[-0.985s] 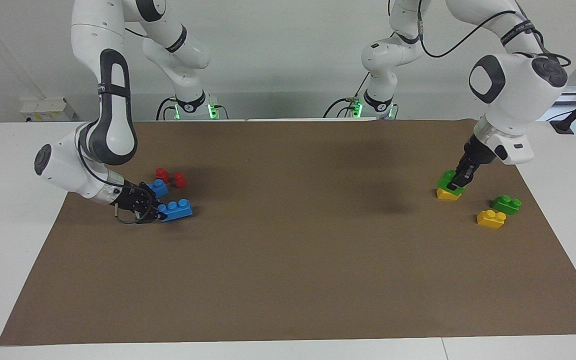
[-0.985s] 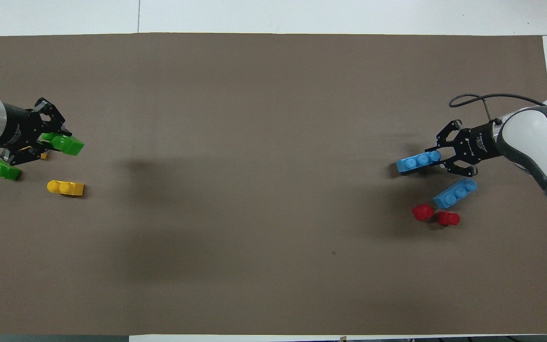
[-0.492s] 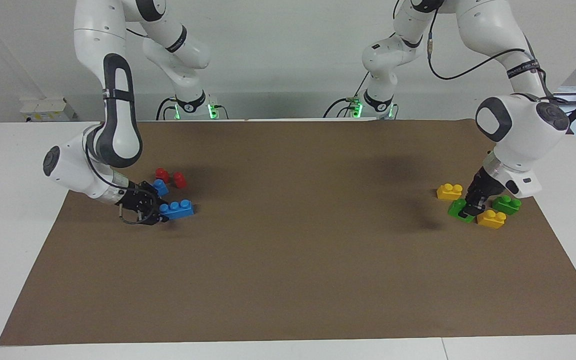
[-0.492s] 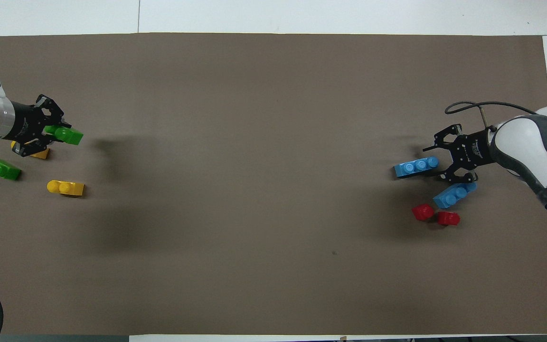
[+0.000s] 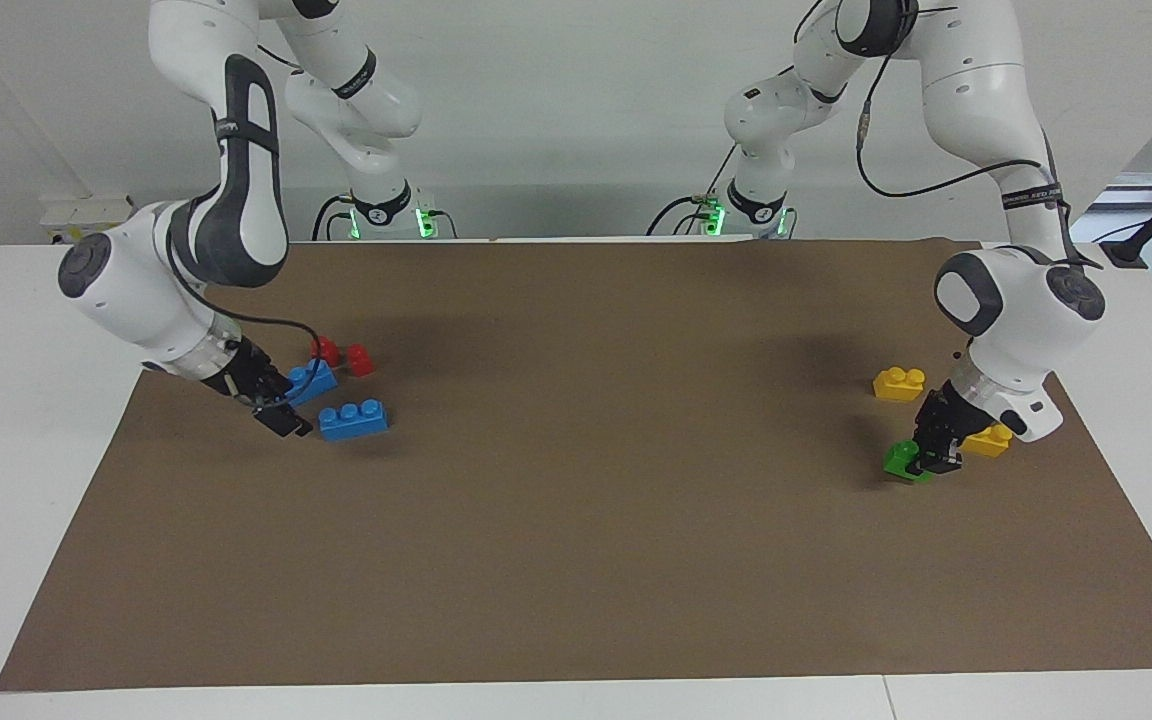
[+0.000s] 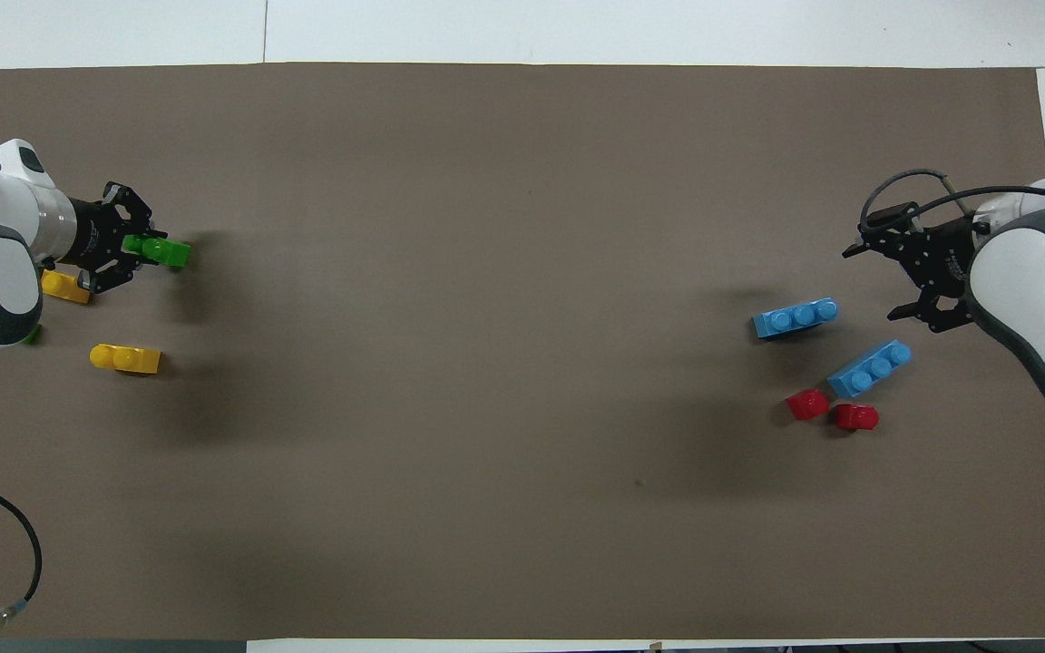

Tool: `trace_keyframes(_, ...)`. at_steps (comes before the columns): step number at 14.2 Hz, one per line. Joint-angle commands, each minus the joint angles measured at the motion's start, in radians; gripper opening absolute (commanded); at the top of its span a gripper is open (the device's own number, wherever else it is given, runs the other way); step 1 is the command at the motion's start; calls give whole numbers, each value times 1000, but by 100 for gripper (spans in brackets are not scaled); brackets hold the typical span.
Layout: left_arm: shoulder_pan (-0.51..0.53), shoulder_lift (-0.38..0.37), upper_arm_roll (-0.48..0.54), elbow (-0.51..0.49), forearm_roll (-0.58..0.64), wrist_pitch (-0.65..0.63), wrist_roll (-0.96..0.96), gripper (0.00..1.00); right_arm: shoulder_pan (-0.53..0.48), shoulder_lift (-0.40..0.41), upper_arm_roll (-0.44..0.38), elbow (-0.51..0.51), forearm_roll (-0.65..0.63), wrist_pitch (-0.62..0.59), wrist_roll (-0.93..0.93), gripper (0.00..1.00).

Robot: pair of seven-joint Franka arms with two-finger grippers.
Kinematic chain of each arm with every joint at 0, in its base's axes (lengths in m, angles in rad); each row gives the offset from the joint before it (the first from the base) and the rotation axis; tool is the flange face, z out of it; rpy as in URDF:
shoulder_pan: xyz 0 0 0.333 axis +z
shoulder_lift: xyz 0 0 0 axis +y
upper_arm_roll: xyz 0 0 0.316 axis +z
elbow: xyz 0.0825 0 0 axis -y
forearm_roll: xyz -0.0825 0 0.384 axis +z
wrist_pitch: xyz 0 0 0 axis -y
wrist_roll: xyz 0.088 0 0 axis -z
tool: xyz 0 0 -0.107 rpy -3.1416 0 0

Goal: Remove green block with left arm and hold with right
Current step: 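Open and withdraw the right gripper while the left gripper lowers the green brick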

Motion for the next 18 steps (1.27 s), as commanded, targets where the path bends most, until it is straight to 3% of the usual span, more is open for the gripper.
trace_keyframes(1,-7,30,-1,16,45,27,-25,0,9,-98,7,51,-77,-130,-177,100)
trace_keyframes(4,-10,31,-1,17,159,37,-19,0,23,-219,12,72,-129,-216,-385,100)
trace_keyframes(5,-15,33,-3,16,197,40,-16,8,27,-234,21,101,-152,-262,-438,100)
trace_keyframes(6,-18,33,-3,16,217,40,-14,86,47,-231,27,162,-180,-317,-490,100)
trace_keyframes(7,-20,33,-3,17,222,41,-13,100,52,-219,29,213,-200,-363,-524,100)
trace_keyframes(9,-21,33,-3,17,230,43,-8,100,56,-196,31,257,-211,-385,-561,100)
trace_keyframes(13,-26,15,-5,36,248,18,62,100,58,-208,32,235,-209,-382,-564,100)
trace_keyframes(18,-39,-89,-17,39,250,-98,263,100,40,-199,31,244,-212,-353,-595,100)
